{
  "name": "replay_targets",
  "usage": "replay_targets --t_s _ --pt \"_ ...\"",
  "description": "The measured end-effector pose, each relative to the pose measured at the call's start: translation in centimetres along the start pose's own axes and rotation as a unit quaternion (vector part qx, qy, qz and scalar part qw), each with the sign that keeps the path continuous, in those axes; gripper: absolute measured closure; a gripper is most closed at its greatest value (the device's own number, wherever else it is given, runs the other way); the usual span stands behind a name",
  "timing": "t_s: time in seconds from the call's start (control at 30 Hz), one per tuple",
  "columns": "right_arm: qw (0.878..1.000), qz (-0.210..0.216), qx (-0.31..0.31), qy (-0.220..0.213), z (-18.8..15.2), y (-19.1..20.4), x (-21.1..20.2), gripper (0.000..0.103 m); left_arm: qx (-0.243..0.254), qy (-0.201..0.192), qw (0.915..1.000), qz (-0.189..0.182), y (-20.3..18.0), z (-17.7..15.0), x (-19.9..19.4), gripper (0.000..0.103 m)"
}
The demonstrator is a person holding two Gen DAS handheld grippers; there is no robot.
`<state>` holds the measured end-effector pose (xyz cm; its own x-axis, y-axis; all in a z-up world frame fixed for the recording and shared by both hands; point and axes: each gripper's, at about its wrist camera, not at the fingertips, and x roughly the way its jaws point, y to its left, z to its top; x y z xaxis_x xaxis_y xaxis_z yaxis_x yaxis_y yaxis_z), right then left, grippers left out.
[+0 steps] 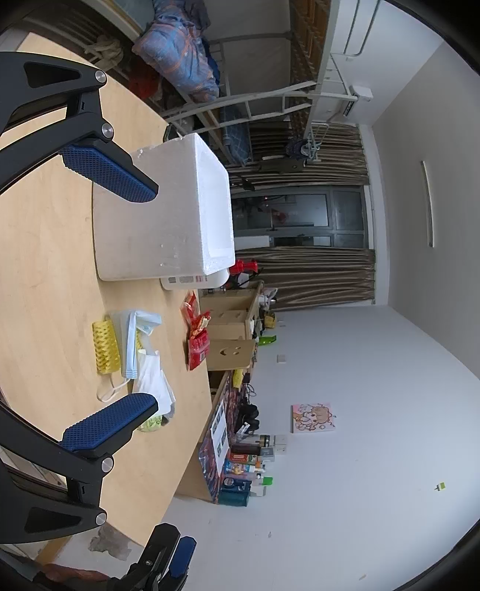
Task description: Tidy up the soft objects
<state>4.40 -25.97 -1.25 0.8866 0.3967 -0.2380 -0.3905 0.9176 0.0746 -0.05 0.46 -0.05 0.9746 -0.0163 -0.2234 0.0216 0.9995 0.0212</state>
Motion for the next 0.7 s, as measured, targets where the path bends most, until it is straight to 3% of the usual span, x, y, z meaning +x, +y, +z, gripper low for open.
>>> replay_targets --t_s 0.7 --pt "0.999 -0.003 0.007 0.040 0.4 -2.2 4.6 0.000 0.016 0.045 0.9973 -0.055 -2.3 0.7 5.0 0.000"
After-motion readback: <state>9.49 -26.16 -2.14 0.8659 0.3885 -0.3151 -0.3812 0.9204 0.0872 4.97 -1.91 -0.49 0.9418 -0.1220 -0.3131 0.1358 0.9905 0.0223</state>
